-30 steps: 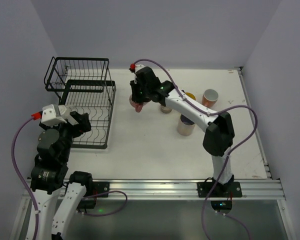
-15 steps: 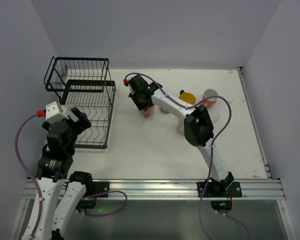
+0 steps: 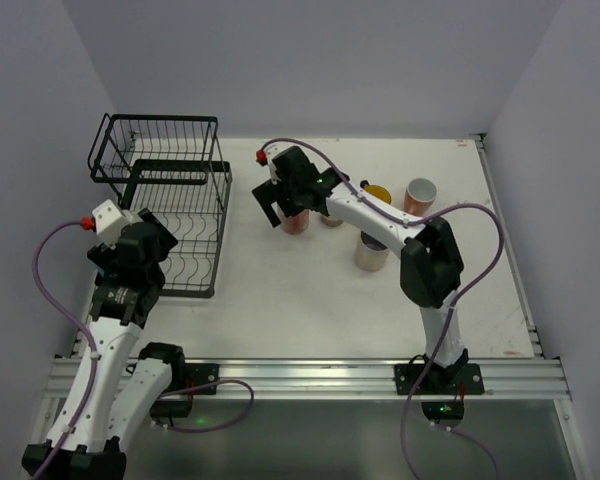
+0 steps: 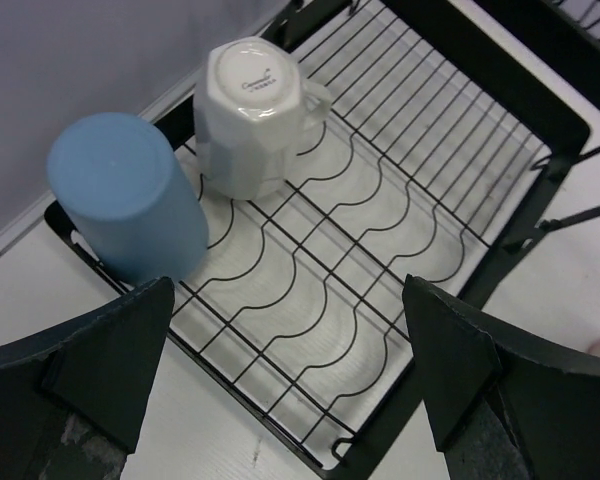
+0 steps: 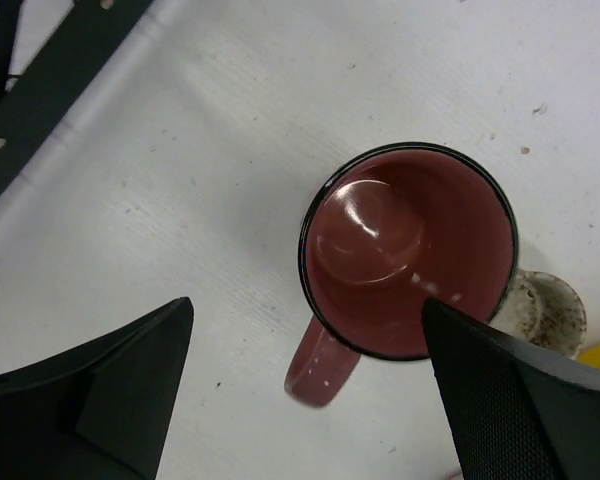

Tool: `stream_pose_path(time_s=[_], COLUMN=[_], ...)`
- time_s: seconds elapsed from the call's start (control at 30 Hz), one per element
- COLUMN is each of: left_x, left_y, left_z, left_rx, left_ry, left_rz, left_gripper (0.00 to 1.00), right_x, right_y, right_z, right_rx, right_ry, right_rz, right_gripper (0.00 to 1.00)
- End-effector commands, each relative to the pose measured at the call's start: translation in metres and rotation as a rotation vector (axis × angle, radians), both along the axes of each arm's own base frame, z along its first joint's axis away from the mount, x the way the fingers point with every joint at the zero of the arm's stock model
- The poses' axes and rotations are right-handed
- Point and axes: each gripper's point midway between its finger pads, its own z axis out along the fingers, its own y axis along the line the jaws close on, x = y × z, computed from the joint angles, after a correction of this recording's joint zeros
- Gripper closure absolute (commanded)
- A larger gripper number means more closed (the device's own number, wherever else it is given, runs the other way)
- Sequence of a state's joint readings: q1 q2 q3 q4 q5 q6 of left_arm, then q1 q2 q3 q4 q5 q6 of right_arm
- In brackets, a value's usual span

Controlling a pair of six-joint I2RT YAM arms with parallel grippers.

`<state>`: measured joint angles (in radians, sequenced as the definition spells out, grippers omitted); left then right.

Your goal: Unload the cups from the dish rack

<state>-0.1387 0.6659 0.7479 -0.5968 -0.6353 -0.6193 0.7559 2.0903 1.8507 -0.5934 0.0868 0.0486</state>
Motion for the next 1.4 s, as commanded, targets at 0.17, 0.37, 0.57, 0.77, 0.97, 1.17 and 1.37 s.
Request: stream_pose_path(time_s=[0.17,0.37,0.57,0.77,0.97,1.17,1.37], left_x=[-0.012,-0.011,0.001,0.003,0.005,0.007,0.009], left_y=[0.052,0.088,0.101,0.125,0.133,0.124,0.095], left_z=[-0.007,-0.027,-0.027,-0.032,-0.041,-0.037,-0.012], left_rx=[0.060,0.027,0.031,0.050,0.049,0.028,-0.013], left_ry=[0.061,0.148,0.170,0.232,0.263,0.220,0.093], left_rz=[0.272,0.315,0.299,0.366,0.383,0.334,0.211], left_gripper=[0.00,0.00,0.00,0.00,0.22,0.55,0.68], right_x=[-0.011,-0.025,-0.036,-0.044,-0.046,-0.049,-0.068], right_y=[-0.003,-0.004,-0.002,-0.001,-0.005,-0.008,-0.012], right_z=[0.099,0.117,0.134,0.142,0.145,0.155,0.185], right_rx=[0.228,0.280,0.342,0.373,0.374,0.396,0.523], right_ry=[-0.153,-0.154,-0.160,-0.161,-0.172,-0.195,-0.227], right_rz=[0.041,0.076,0.111,0.133,0.129,0.124,0.131], right_gripper=[0.01,0.01,0.01,0.01,0.01,0.01,0.01])
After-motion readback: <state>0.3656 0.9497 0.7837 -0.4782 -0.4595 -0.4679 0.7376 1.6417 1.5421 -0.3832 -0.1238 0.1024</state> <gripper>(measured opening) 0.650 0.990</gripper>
